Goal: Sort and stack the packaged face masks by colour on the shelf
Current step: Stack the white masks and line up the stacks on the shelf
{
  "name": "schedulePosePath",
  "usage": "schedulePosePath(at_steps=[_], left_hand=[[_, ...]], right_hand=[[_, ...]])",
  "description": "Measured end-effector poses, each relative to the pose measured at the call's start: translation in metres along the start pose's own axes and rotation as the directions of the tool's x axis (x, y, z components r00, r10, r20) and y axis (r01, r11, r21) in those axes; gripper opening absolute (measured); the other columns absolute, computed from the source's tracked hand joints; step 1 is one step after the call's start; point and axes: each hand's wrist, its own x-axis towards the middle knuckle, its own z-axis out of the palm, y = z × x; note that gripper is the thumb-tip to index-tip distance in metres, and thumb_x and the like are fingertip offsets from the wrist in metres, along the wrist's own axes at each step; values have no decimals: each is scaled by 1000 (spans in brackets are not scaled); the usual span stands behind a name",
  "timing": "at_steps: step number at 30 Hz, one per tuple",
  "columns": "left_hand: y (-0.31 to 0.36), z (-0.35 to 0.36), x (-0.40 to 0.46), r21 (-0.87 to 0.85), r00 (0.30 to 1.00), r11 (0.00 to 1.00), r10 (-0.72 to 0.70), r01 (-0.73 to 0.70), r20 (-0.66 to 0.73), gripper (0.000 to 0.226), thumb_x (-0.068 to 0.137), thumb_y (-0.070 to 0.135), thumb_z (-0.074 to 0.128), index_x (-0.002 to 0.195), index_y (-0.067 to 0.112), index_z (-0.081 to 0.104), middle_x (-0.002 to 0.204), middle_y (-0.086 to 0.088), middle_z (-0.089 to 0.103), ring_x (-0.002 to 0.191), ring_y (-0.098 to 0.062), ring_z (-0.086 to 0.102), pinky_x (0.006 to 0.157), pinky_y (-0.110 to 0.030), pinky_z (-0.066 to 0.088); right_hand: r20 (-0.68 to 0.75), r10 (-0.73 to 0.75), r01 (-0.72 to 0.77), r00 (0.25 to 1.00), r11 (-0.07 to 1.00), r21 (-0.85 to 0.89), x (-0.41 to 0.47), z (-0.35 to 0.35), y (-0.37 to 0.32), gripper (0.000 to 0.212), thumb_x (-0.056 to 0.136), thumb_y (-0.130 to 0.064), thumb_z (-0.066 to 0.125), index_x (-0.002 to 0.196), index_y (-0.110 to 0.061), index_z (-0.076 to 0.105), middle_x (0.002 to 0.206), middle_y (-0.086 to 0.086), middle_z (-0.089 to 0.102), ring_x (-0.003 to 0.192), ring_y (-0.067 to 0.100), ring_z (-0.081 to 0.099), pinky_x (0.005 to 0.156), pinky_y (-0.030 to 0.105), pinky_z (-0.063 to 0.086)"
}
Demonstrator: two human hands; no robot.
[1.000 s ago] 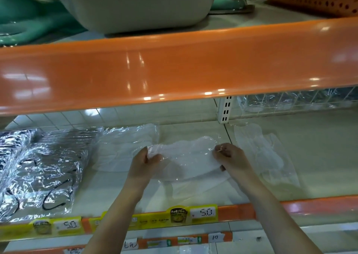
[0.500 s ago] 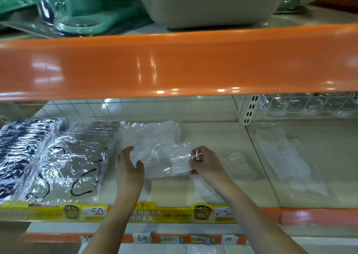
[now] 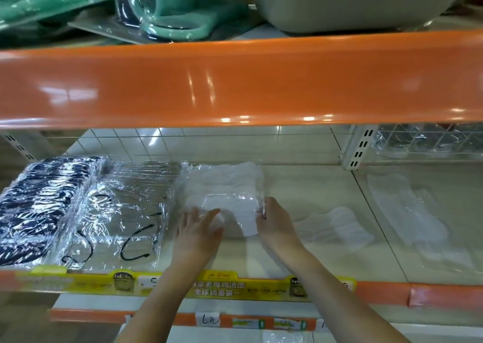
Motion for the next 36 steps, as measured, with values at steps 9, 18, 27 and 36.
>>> schedulePosePath(at_steps=[9, 18, 27, 36], left_hand=[[-5, -8, 4, 116, 999, 993, 6, -11, 45, 56, 96, 53, 40, 147, 45, 20, 161, -2, 4, 146, -26, 5, 115, -40, 14], [2, -15, 13, 154, 996, 988, -25, 12, 84, 60, 96, 52, 39, 150, 39, 14, 158, -12, 9, 144, -31, 12, 113, -42, 19], [3, -15, 25, 206, 992, 978, -12, -15, 129, 53, 98, 51, 36, 147, 40, 20, 157, -14, 12, 142, -32, 16, 112, -43, 21], [4, -14, 23, 146, 995, 989, -4, -10, 95, 54, 100, 44, 36, 149, 34, 18, 160, -10, 4, 147, -28, 3, 115, -41, 16]], right_hand=[[-30, -231, 211, 973, 930, -301, -9, 17, 2, 43, 93, -10, 45, 136, -11, 44, 137, 8, 34, 128, 25, 32, 105, 29, 30], [85, -322, 328, 943, 852, -407, -7, 39, 11, 36, 98, -25, 40, 132, -15, 44, 146, 6, 29, 132, 25, 29, 106, 35, 31], [52, -325, 318, 944, 861, -396, 0, 40, 13, 35, 101, -27, 36, 132, -15, 44, 146, 6, 30, 133, 26, 28, 107, 35, 30], [53, -326, 320, 944, 865, -387, 5, 41, 12, 36, 99, -27, 33, 129, -13, 46, 142, 6, 34, 130, 27, 32, 106, 37, 33]])
